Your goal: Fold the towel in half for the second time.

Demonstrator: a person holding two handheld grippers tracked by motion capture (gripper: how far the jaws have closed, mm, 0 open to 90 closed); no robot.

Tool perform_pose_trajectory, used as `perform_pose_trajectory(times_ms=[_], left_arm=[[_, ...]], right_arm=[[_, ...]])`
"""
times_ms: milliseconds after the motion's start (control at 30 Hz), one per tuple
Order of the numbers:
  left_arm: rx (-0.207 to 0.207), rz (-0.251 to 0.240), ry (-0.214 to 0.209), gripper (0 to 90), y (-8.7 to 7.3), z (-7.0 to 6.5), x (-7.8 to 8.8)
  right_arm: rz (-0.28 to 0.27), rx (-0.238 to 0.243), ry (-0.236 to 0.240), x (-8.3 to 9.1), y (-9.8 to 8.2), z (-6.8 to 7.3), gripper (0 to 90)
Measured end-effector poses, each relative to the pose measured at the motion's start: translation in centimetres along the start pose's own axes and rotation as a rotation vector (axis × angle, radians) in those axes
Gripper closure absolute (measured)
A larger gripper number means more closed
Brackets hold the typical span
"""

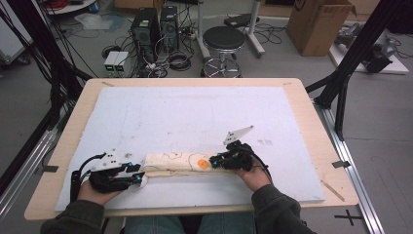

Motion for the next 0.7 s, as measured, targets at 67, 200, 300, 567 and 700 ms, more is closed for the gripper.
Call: perform_pose_trajectory(times_ms=[67, 200, 300, 567, 700], left_arm=[[-0.001, -0.01, -0.002, 63.7, 0.4, 0.0, 0.3], [-0.013, -0.027, -0.007, 63.9, 1.5, -0.1, 0.6], [-0.028, -0.04, -0.017, 64.2, 2.8, -0.4, 0.3], [-0.057, -0.054, -0.062, 74.7, 6.1, -1.7, -2.7], [-0.077, -0.031, -0.088, 81.1, 6.9, -2.4, -4.6]], right_arm=[[0.022, 0.006, 0.002, -0.4, -0.4, 0.0, 85.0], [0.039, 0.001, 0.001, -0.9, -1.0, 0.0, 85.2], [0.041, -0.008, -0.003, -1.0, -1.2, 0.0, 85.2], [0.046, 0.016, -0.01, -1.0, -1.2, -0.1, 85.1], [0.046, 0.015, -0.01, -1.1, -1.3, -0.2, 85.2]])
Point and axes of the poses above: each handheld gripper's, and its own axes: x roughly backward along the jaws, y roughly out of its top, z roughly to its left, the point moved 8 cm from there along -x, roughly forward along the jaws, and after that the axes turned 10 degrees about y, right-handed, at the moved point
